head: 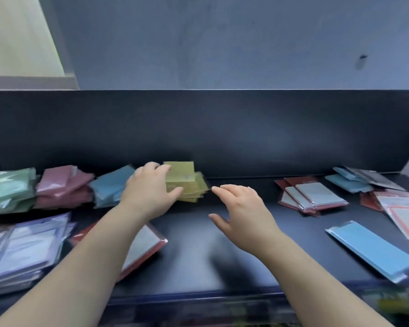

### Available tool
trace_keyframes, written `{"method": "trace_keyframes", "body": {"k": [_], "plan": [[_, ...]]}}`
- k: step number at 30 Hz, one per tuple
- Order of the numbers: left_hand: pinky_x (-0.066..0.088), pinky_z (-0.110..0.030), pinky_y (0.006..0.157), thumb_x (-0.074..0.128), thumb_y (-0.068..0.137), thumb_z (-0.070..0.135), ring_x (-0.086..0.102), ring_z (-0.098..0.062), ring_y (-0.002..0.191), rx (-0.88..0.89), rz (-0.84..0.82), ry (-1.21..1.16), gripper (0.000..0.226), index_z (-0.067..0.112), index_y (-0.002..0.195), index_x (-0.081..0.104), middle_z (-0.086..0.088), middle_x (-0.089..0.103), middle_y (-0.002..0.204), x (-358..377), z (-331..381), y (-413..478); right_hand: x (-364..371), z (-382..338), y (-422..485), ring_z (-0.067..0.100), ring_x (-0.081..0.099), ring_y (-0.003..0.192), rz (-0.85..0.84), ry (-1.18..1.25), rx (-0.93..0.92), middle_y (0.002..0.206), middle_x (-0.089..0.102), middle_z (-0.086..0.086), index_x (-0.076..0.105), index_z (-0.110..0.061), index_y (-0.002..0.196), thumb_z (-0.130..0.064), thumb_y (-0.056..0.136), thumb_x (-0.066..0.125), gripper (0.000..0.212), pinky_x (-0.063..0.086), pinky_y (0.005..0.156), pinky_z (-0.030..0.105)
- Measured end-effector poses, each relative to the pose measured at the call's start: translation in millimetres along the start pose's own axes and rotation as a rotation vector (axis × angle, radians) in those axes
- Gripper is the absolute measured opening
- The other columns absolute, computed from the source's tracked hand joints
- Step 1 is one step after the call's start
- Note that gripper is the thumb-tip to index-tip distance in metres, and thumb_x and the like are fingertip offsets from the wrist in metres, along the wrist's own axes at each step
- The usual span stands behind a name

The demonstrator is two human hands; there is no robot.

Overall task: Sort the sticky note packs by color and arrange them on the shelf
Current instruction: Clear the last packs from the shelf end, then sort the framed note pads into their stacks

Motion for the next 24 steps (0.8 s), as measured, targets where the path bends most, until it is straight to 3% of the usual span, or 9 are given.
{"method": "trace_keyframes", "body": {"k": [6,11,15,19,24], "plan": [[0.038,-0.034,0.104,0.056,0.087,0.051,0.04,-0.015,0.13,0.233,-0.122,-0.06,0.065,0.025,0.143,0.035,0.007,0.042,0.142,30,102,-10,-17,67,-24,0.029,0.054,0.114,0.017,-0.094,0.07,0.123,0.059,0.006,0.056,-0.016,0.128,-0.04,0.078,0.07,0.058,0.039,0.099,0.046],[0.04,-0.037,0.103,0.054,0.087,0.053,0.041,-0.018,0.13,0.355,-0.242,-0.01,0.068,0.027,0.145,0.031,0.004,0.039,0.144,60,161,5,-33,116,-39,0.029,0.045,0.125,0.022,-0.138,0.174,0.135,0.051,0.007,0.049,-0.018,0.136,-0.044,0.084,0.063,0.06,0.03,0.108,0.045],[0.043,-0.038,0.098,0.055,0.085,0.059,0.046,-0.021,0.125,0.456,-0.333,0.007,0.066,0.027,0.14,0.037,0.001,0.045,0.138,82,206,26,-47,150,-53,0.029,0.048,0.123,0.058,-0.164,0.31,0.133,0.052,0.004,0.05,-0.02,0.134,-0.047,0.082,0.059,0.059,0.033,0.106,0.045],[0.043,-0.039,0.098,0.056,0.081,0.063,0.047,-0.025,0.122,0.544,-0.431,0.005,0.071,0.025,0.137,0.041,-0.003,0.047,0.134,108,253,43,-62,186,-73,0.02,0.034,0.133,0.01,-0.211,0.45,0.145,0.038,-0.002,0.036,-0.027,0.143,-0.051,0.089,0.052,0.061,0.021,0.113,0.037],[0.041,-0.042,0.099,0.055,0.078,0.064,0.041,-0.029,0.124,0.635,-0.465,0.026,0.076,0.019,0.137,0.039,-0.007,0.045,0.135,138,304,48,-86,232,-115,0.017,0.027,0.136,0.021,-0.235,0.666,0.149,0.031,-0.006,0.028,-0.029,0.146,-0.05,0.092,0.048,0.061,0.018,0.114,0.032]]}}
Point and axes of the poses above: each hand's wrist, its own y-axis towards the middle knuckle, its own x-axis out of the palm, z = x × y, the point moved 5 cm from there along y, towards the middle knuckle
